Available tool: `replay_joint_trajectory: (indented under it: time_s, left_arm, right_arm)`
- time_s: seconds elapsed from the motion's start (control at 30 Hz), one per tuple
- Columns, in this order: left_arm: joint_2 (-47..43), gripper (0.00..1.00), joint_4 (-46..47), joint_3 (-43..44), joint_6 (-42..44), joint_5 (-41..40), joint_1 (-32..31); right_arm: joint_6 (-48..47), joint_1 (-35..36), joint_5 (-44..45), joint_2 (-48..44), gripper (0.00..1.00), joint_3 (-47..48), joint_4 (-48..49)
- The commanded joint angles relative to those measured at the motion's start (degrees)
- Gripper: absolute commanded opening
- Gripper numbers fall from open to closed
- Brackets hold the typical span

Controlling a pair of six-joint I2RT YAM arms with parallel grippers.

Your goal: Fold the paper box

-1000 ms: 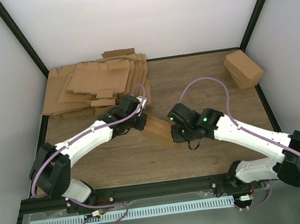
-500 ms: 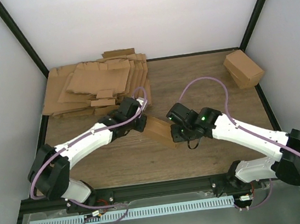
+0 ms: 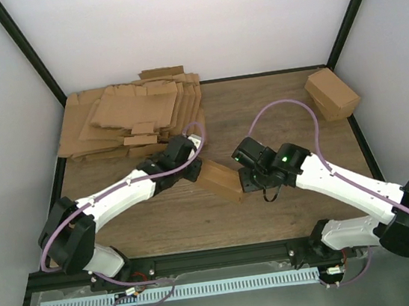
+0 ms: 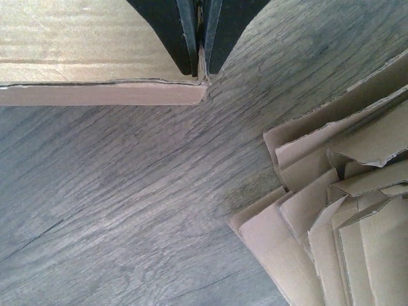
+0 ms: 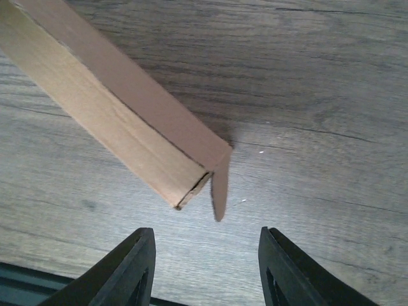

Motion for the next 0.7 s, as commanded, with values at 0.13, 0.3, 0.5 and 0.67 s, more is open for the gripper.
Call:
replay_joint_trajectory:
  time_s: [0.13,0.3,0.5,0.67]
  left_arm:
    - [1.6,0.04,-2.6,-0.4,1.4,-3.3,-1.4]
    - [1.1,0.04,-2.3,-0.8,1.4,-3.3,-1.4]
    - [0.9,0.04,-2.4,-0.6,0.3,-2.0,-1.9]
    - [0.2,0.04,-2.6,-0.9,-0.6,-1.9,-2.7]
  right_arm:
    - [-2.4,-0.7,3.6,3.4,0.44,-1.1,0.5]
    - [-2.1,-0.7,4.4,4.9,0.34,-1.7,2.7]
    - [1.3,-0.7,4.2,5.6,0.15,-2.0,4.3]
    - [3.3,-0.7,1.7,4.4,0.07,-2.8,6.7]
